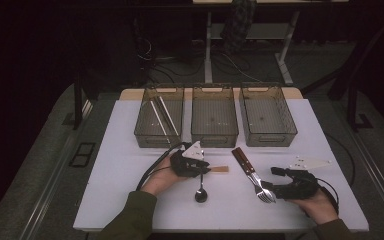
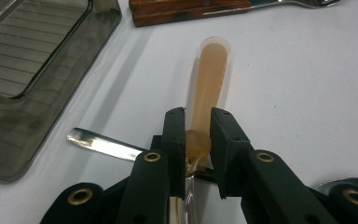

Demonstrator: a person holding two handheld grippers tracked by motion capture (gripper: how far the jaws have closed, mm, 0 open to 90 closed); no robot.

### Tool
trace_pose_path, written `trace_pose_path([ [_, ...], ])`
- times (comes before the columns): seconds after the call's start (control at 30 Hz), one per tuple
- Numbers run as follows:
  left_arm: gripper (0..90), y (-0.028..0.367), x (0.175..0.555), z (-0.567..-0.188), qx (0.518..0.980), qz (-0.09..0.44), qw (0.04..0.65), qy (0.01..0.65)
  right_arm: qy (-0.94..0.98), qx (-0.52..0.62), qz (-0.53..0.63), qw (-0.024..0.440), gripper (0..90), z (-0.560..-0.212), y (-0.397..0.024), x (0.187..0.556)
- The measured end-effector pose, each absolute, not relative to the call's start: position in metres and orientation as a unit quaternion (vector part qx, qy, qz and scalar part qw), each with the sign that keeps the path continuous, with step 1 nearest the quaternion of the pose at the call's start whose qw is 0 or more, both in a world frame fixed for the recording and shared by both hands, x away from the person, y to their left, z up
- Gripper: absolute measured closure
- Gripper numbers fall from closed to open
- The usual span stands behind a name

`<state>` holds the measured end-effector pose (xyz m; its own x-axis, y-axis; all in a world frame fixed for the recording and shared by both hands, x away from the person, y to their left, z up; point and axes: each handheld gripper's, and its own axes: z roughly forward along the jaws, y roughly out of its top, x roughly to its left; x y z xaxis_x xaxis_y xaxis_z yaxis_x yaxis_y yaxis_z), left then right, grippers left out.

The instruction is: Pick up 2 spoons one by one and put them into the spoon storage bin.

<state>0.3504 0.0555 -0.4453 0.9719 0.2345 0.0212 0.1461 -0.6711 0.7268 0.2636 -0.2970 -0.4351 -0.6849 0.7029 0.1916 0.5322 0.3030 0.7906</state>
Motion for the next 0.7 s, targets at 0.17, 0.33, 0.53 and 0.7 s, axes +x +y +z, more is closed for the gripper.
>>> trace_pose_path([
  [0.17, 76.4, 0.055, 0.35, -0.445, 0.911, 0.045, 0.395, 0.111, 0.8, 0.386, 0.45, 0.097, 29.4, -0.434, -0.298, 0.263],
  [0.33, 76.2, 0.053, 0.348, -0.44, 0.909, 0.046, 0.398, 0.116, 0.8, 0.382, 0.451, 0.098, 29.4, -0.434, -0.298, 0.263],
  [0.53, 76.2, 0.054, 0.345, -0.434, 0.908, 0.057, 0.396, 0.125, 0.804, 0.372, 0.453, 0.097, 23.4, -0.436, -0.298, 0.26],
  [0.7, 76.4, 0.059, 0.347, -0.429, 0.899, 0.057, 0.411, 0.14, 0.799, 0.371, 0.459, 0.116, 17.2, -0.436, -0.297, 0.259],
])
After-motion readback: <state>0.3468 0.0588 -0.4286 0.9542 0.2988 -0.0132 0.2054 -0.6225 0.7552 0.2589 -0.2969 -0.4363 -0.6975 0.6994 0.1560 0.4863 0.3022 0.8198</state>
